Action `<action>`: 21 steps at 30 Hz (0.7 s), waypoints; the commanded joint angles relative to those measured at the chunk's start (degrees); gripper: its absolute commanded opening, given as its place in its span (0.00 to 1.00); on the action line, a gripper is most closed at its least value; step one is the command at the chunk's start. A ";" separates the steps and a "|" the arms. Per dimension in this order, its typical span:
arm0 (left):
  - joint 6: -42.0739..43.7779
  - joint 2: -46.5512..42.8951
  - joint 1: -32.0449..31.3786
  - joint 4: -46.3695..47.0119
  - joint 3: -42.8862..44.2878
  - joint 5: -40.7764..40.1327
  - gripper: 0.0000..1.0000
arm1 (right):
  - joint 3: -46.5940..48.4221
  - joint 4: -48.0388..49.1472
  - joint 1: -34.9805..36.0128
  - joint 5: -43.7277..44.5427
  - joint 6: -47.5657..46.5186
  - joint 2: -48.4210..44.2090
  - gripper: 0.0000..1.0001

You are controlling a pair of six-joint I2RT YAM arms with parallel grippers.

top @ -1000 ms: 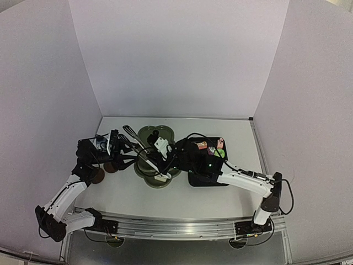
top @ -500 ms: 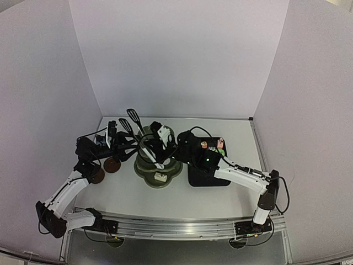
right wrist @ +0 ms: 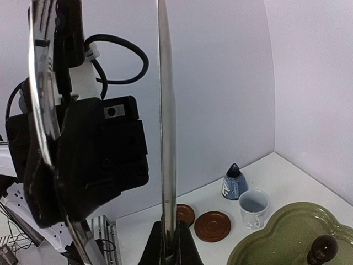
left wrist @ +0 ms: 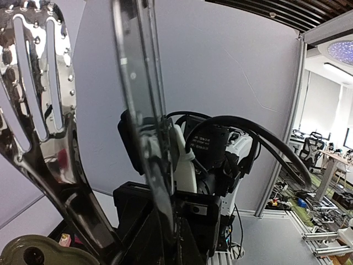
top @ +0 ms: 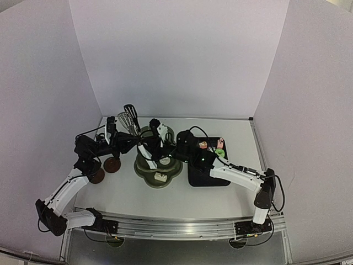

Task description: Serve the afternoon tea

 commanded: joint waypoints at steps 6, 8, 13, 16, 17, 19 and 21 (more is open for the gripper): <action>3.98 -1.72 0.01 -3.69 1.54 3.66 0.00 | -0.38 6.15 -4.97 15.63 10.85 -4.58 0.00; 4.70 -1.95 0.01 -3.86 1.46 4.71 0.00 | -1.50 6.17 -6.35 18.98 13.06 -5.74 0.00; 5.66 -1.96 0.01 -3.47 1.97 5.95 0.00 | -1.50 5.57 -7.99 16.98 14.99 -5.82 0.00; 5.30 -2.09 0.01 -3.43 1.97 5.23 0.00 | -0.11 1.94 -7.98 11.23 14.74 -4.43 0.00; 4.96 -2.18 0.01 -3.39 1.88 4.58 0.00 | 0.32 0.49 -7.93 9.27 14.40 -4.16 0.00; 3.85 -2.44 0.05 -3.28 1.57 2.42 0.00 | -0.11 -0.76 -7.59 5.95 12.87 -4.55 0.07; 2.59 -2.56 0.10 -2.66 1.50 0.75 0.00 | -1.30 -0.93 -7.10 2.65 11.29 -5.68 0.29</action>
